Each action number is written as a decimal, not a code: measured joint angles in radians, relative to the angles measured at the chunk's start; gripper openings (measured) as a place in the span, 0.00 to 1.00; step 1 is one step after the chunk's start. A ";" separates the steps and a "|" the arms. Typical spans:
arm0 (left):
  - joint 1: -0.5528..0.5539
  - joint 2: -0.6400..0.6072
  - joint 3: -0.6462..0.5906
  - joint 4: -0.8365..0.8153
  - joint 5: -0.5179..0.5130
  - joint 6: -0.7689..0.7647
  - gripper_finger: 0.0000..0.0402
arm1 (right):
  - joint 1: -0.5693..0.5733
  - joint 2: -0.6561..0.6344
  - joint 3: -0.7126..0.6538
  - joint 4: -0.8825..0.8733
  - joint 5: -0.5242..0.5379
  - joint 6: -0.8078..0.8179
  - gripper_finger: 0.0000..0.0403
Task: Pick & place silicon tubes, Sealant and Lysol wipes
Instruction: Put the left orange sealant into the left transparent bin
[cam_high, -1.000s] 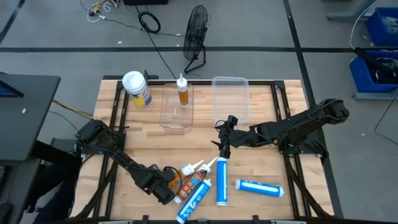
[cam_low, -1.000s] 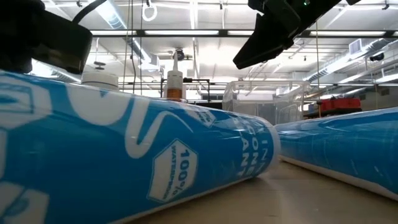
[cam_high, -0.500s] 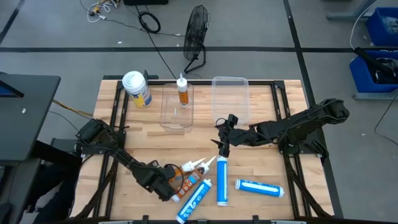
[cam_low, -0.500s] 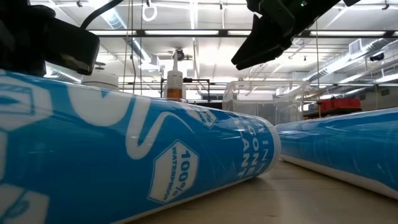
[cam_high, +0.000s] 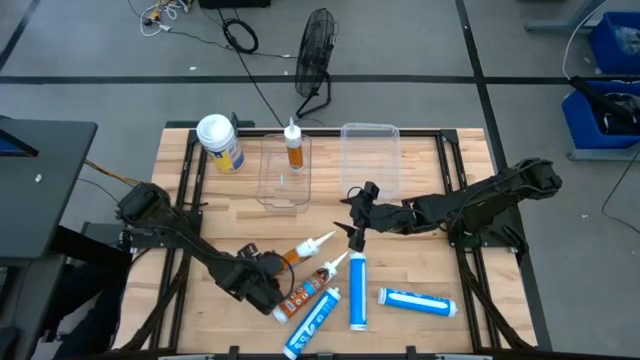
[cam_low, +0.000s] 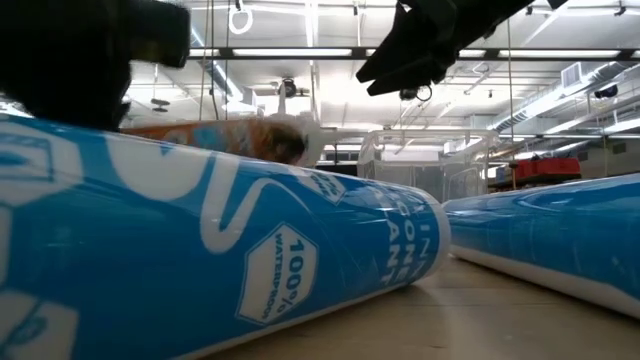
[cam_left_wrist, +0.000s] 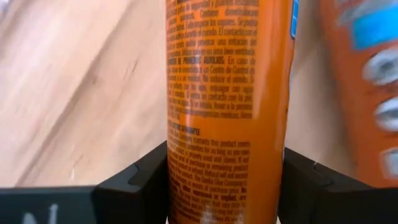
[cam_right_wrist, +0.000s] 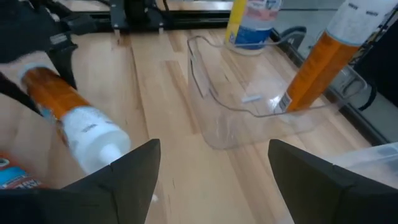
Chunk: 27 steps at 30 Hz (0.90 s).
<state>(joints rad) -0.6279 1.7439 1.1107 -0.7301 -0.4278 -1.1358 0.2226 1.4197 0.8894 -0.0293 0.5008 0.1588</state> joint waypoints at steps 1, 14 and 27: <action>0.003 -0.013 0.001 0.007 -0.014 0.007 0.54 | 0.000 0.000 0.000 0.007 0.013 -0.006 0.75; 0.001 -0.137 0.002 0.065 -0.275 0.087 0.54 | 0.073 -0.234 0.000 0.114 0.020 -0.141 0.75; 0.023 -0.242 0.004 0.395 -0.475 0.534 0.54 | 0.086 -0.342 0.000 0.306 -0.245 -0.065 0.75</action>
<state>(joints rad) -0.6049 1.5014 1.1147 -0.3356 -0.9032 -0.6020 0.3087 1.0775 0.8898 0.2766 0.2562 0.0941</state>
